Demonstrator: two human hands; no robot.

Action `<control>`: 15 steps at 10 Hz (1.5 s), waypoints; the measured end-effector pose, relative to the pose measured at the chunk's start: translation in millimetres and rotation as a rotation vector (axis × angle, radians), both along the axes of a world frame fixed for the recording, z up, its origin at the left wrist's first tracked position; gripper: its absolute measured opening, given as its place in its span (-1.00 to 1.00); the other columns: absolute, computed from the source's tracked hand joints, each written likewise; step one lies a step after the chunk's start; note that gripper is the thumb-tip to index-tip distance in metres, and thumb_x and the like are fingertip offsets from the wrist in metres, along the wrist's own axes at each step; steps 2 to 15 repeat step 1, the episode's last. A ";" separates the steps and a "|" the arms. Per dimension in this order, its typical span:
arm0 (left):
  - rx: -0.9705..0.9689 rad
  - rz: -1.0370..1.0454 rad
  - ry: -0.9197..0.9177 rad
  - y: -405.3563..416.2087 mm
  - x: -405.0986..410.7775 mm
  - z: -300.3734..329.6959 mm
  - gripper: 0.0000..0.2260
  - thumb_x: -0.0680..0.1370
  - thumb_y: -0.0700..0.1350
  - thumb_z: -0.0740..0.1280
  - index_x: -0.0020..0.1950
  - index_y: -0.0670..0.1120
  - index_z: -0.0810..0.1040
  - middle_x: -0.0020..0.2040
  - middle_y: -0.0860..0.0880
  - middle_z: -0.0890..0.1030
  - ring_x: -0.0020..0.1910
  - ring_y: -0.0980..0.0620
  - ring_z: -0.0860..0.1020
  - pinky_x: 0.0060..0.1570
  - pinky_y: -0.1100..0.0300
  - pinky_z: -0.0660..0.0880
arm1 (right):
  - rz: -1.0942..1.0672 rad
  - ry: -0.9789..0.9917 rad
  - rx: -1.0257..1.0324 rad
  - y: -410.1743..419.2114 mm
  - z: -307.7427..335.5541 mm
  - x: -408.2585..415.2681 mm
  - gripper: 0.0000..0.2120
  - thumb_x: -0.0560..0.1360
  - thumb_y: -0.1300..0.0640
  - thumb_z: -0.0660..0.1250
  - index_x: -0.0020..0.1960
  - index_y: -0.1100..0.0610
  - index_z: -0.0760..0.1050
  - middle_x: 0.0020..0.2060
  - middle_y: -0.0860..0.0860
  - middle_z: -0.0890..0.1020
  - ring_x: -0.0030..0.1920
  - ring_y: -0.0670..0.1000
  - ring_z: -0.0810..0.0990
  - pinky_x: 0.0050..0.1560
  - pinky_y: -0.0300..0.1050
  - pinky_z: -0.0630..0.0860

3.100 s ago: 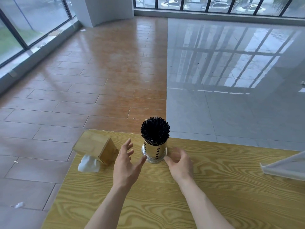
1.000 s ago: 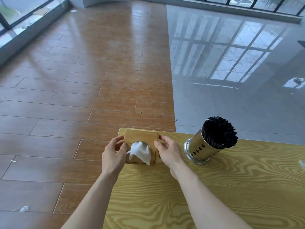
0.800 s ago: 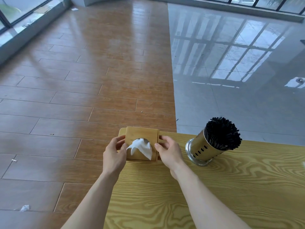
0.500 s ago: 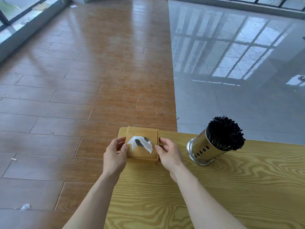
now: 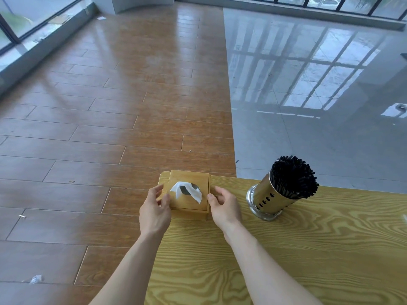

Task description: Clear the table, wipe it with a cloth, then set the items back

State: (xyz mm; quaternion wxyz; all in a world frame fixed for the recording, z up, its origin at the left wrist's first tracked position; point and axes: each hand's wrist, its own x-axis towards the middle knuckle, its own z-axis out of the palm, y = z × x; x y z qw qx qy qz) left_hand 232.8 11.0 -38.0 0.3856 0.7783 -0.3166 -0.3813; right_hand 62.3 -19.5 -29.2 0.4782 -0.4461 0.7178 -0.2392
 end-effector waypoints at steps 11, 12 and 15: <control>-0.005 0.026 -0.064 18.4 -0.9 4.0 -0.64 0.66 -0.03 0.25 0.46 -0.02 0.43 0.34 -0.01 0.59 0.17 0.06 0.52 0.21 0.06 0.45 | 0.039 0.090 -0.030 13.8 7.7 -11.4 -0.58 0.60 -0.08 0.30 0.44 -0.07 0.44 0.26 -0.03 0.64 0.24 0.03 0.59 0.30 0.06 0.51; -0.005 0.026 -0.064 18.4 -0.9 4.0 -0.64 0.66 -0.03 0.25 0.46 -0.02 0.43 0.34 -0.01 0.59 0.17 0.06 0.52 0.21 0.06 0.45 | 0.039 0.090 -0.030 13.8 7.7 -11.4 -0.58 0.60 -0.08 0.30 0.44 -0.07 0.44 0.26 -0.03 0.64 0.24 0.03 0.59 0.30 0.06 0.51; -0.005 0.026 -0.064 18.4 -0.9 4.0 -0.64 0.66 -0.03 0.25 0.46 -0.02 0.43 0.34 -0.01 0.59 0.17 0.06 0.52 0.21 0.06 0.45 | 0.039 0.090 -0.030 13.8 7.7 -11.4 -0.58 0.60 -0.08 0.30 0.44 -0.07 0.44 0.26 -0.03 0.64 0.24 0.03 0.59 0.30 0.06 0.51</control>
